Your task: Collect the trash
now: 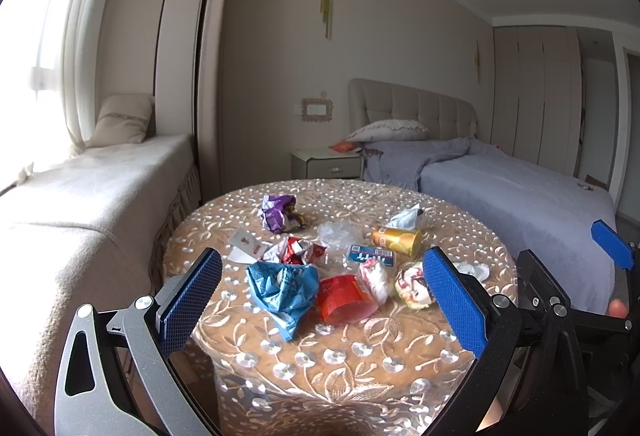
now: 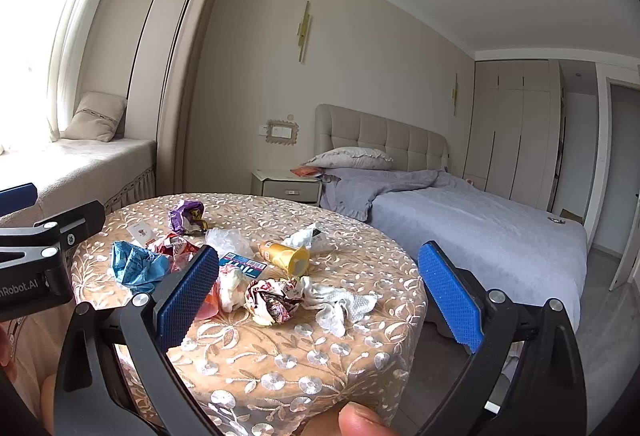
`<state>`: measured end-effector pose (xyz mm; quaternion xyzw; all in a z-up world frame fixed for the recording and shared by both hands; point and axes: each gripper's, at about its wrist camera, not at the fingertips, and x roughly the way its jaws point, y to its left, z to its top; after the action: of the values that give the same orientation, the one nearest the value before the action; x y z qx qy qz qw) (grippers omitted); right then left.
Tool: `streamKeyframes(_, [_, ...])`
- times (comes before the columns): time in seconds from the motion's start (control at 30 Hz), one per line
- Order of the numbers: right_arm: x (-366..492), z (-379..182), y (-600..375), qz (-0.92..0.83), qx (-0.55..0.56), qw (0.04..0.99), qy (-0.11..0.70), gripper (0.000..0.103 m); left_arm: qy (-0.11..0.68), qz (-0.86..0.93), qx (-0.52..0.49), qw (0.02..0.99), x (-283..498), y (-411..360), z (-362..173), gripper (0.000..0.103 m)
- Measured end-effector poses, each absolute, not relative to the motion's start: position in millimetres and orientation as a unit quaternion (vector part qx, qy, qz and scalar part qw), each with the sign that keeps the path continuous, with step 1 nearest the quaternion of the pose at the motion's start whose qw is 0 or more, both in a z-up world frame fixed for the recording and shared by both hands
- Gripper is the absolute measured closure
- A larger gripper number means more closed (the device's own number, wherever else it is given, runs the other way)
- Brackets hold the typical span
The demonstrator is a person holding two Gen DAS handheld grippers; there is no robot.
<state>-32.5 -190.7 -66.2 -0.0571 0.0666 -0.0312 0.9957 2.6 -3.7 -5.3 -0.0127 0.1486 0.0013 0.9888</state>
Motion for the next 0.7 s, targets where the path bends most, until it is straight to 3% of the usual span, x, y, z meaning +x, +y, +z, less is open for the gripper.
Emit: streamKeyframes(0.7, [45.4,-100.1,-194.7,0.014,-0.09,0.989,0.12,0.004,0.188,0.015,0.006,0.982,62.1,5.5,-50.4,0.005])
